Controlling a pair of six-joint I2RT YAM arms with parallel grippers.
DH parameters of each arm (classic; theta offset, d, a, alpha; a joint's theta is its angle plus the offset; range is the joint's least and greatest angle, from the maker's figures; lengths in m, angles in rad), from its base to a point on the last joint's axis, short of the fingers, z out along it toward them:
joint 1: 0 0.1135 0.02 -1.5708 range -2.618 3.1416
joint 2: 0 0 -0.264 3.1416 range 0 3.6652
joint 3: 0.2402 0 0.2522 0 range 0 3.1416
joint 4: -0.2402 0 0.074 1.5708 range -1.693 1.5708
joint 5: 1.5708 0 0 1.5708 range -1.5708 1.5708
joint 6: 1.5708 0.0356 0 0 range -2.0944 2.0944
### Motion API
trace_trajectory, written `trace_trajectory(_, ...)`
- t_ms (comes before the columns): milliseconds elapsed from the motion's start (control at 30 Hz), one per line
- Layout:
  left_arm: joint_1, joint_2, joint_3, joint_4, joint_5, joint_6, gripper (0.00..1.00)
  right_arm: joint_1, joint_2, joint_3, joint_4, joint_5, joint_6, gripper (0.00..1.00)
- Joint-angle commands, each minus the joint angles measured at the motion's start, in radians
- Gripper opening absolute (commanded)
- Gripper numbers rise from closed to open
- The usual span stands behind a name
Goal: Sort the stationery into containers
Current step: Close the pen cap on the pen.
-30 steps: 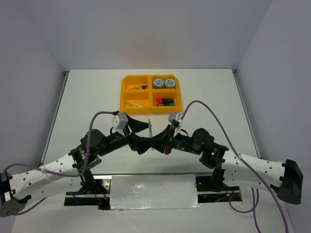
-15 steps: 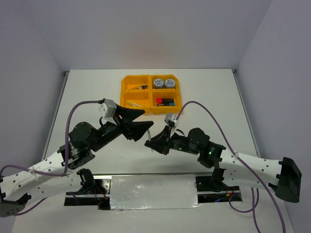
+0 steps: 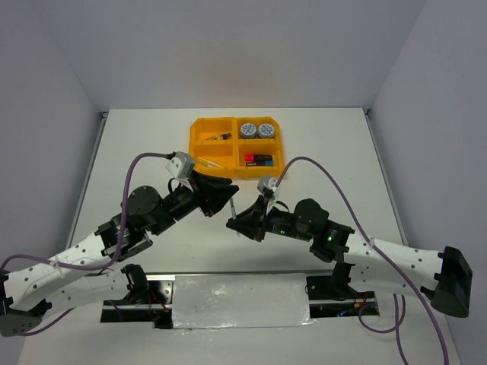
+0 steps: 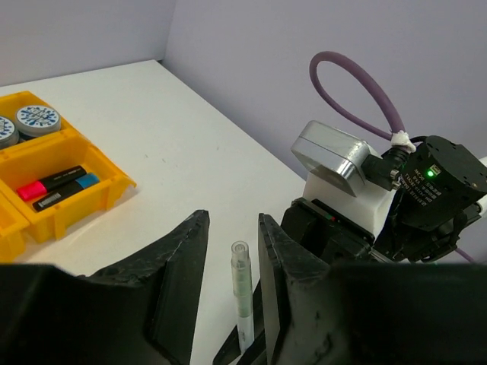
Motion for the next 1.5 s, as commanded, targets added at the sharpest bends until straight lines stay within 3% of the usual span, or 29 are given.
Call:
trace_trajectory(0, -0.003, 0.002, 0.029, 0.025, 0.005, -0.022, 0.45, -0.001, -0.015, 0.053, 0.011, 0.003, -0.017, 0.0)
trace_trajectory(67, -0.003, 0.006, 0.03, 0.019, 0.014, -0.03, 0.4, -0.001, -0.015, 0.059, 0.006, 0.009, -0.018, 0.0)
trace_trajectory(233, -0.003, 0.019, 0.021, 0.008, 0.03, -0.05, 0.14, 0.001, -0.021, 0.077, -0.006, 0.022, -0.023, 0.0)
trace_trajectory(400, -0.003, 0.039, 0.023, -0.018, 0.051, -0.06, 0.0, -0.001, -0.027, 0.129, -0.034, 0.055, -0.043, 0.0)
trace_trajectory(867, -0.012, 0.098, -0.21, 0.014, 0.191, -0.179, 0.0, -0.052, 0.057, 0.534, -0.251, 0.108, -0.234, 0.0)
trace_trajectory(1167, -0.083, 0.109, -0.252, -0.012, 0.156, -0.186, 0.0, -0.076, 0.123, 0.666, -0.307, 0.08, -0.268, 0.0)
trace_trajectory(1267, -0.083, 0.091, -0.198, -0.15, 0.027, -0.182, 0.01, -0.075, 0.125, 0.611, -0.298, 0.069, -0.265, 0.0)
trace_trajectory(1300, -0.083, 0.086, -0.136, -0.217, -0.034, -0.186, 0.07, -0.075, 0.134, 0.593, -0.297, 0.065, -0.28, 0.0)
trace_trajectory(1333, -0.083, 0.082, -0.097, -0.283, -0.191, -0.197, 0.16, -0.076, 0.14, 0.576, -0.301, 0.06, -0.291, 0.0)
trace_trajectory(1367, -0.083, 0.077, -0.053, -0.411, -0.276, -0.224, 0.34, -0.076, 0.151, 0.542, -0.314, 0.06, -0.312, 0.0)
trace_trajectory(1433, -0.077, 0.072, 0.079, -0.527, -0.498, -0.27, 0.54, -0.078, 0.177, 0.513, -0.33, 0.039, -0.351, 0.0)
trace_trajectory(1467, -0.074, 0.071, 0.128, -0.574, -0.556, -0.28, 0.8, -0.079, 0.186, 0.49, -0.333, 0.025, -0.38, 0.0)
